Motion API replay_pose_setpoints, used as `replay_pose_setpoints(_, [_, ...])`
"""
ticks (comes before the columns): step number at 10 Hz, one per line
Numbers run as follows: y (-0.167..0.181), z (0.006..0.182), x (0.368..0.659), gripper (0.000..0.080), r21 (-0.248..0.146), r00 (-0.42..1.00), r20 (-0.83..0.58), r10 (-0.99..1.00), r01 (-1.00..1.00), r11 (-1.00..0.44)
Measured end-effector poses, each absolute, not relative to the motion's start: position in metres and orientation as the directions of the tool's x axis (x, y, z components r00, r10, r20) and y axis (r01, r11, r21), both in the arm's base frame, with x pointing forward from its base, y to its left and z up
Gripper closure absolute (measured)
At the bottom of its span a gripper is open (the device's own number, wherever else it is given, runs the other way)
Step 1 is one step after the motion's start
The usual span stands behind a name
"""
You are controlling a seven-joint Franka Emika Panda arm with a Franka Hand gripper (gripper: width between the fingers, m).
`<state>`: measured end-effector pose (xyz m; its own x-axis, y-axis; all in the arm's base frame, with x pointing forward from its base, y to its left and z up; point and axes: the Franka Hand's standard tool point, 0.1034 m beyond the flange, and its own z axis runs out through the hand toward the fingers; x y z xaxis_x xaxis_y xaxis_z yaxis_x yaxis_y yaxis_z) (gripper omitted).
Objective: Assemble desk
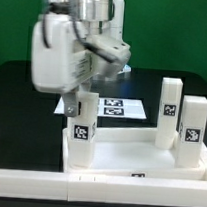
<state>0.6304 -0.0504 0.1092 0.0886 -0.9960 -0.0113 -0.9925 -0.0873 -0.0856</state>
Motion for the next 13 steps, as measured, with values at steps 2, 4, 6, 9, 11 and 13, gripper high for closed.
replay_pose_setpoints(2, [-0.0508,0.1095,0.6312,0.0254,-0.088,0.215,0.002,-0.977,-0.973,-0.214])
replay_pose_setpoints(4, [-0.0517,0.1095,0.6311,0.0155,-0.086,0.35,0.016,-0.937,-0.933,-0.35])
replay_pose_setpoints(6, [-0.0496,0.1136,0.6365,0.0151,-0.089,0.651,0.08,-0.755,-0.75,-0.656])
replay_pose_setpoints(9, [-0.0462,0.1142,0.6347,0.0151,-0.074,0.823,0.114,-0.556,-0.551,-0.831])
replay_pose_setpoints(11, [-0.0486,0.1142,0.6346,0.0151,-0.048,0.886,0.125,-0.446,-0.444,-0.895])
replay_pose_setpoints(13, [-0.0488,0.1141,0.6346,0.0374,-0.054,0.865,0.122,-0.487,-0.484,-0.873])
